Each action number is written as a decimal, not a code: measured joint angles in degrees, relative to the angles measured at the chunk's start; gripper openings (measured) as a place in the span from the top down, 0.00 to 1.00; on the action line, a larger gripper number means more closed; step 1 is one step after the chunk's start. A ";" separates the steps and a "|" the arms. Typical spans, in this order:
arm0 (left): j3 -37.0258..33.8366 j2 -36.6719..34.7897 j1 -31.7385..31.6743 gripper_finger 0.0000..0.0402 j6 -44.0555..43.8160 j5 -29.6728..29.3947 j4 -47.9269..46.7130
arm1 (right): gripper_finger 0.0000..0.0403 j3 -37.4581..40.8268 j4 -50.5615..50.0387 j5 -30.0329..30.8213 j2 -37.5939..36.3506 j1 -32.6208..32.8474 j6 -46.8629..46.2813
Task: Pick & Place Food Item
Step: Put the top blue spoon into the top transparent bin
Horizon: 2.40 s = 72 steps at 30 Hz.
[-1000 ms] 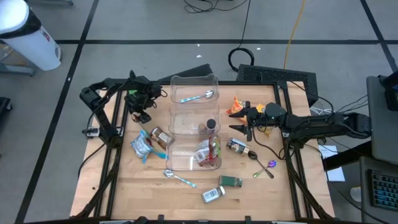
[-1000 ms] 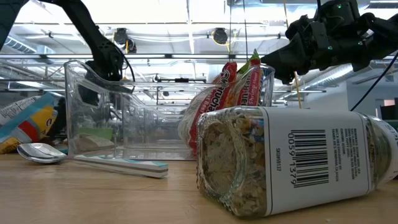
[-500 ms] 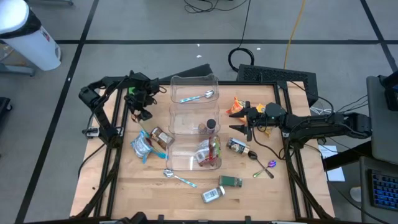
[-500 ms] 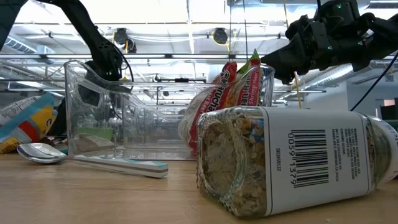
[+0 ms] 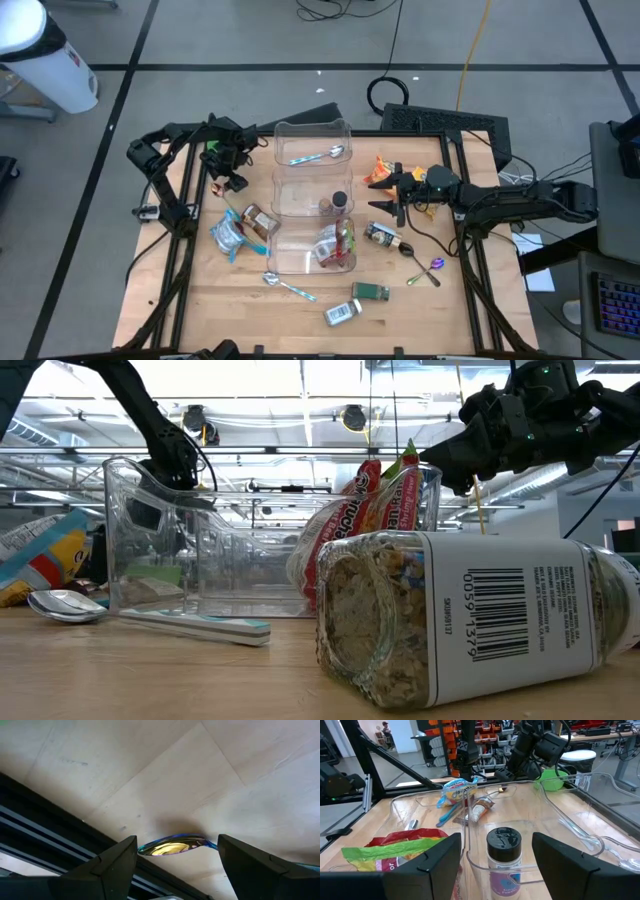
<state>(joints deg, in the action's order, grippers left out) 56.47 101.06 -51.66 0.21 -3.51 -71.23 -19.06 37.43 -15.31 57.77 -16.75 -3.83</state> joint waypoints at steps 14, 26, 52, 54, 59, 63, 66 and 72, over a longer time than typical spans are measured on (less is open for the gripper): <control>-0.07 4.53 3.23 0.30 0.04 -6.77 -3.47 | 0.40 0.01 -0.68 -0.04 0.01 0.00 -0.01; -0.04 4.61 3.59 0.30 1.22 -6.56 -4.28 | 0.40 0.01 -0.83 -0.04 0.01 0.02 -0.03; -0.04 4.61 7.45 0.60 5.27 4.05 -3.86 | 0.40 0.01 -0.81 -0.04 0.01 0.03 -0.01; -0.04 4.61 7.45 0.68 5.38 4.06 -3.86 | 0.40 0.01 -0.83 -0.04 0.01 0.04 -0.01; -0.04 4.61 7.43 0.86 6.90 4.07 -3.87 | 0.40 0.01 -0.83 -0.04 0.01 0.04 -0.01; -0.02 4.61 7.39 0.98 8.08 4.09 -3.87 | 0.40 0.01 -0.83 -0.04 0.01 0.04 -0.01; -0.02 4.61 7.39 0.98 9.71 4.09 -3.72 | 0.40 0.01 -0.83 -0.04 0.01 0.04 -0.01; 0.60 4.61 7.39 0.99 10.49 1.74 -8.05 | 0.40 0.01 -0.81 -0.04 0.01 0.04 0.01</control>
<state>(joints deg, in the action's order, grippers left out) 57.06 105.67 -44.27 10.70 -1.77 -79.28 -19.05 36.62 -15.35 57.78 -16.71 -3.81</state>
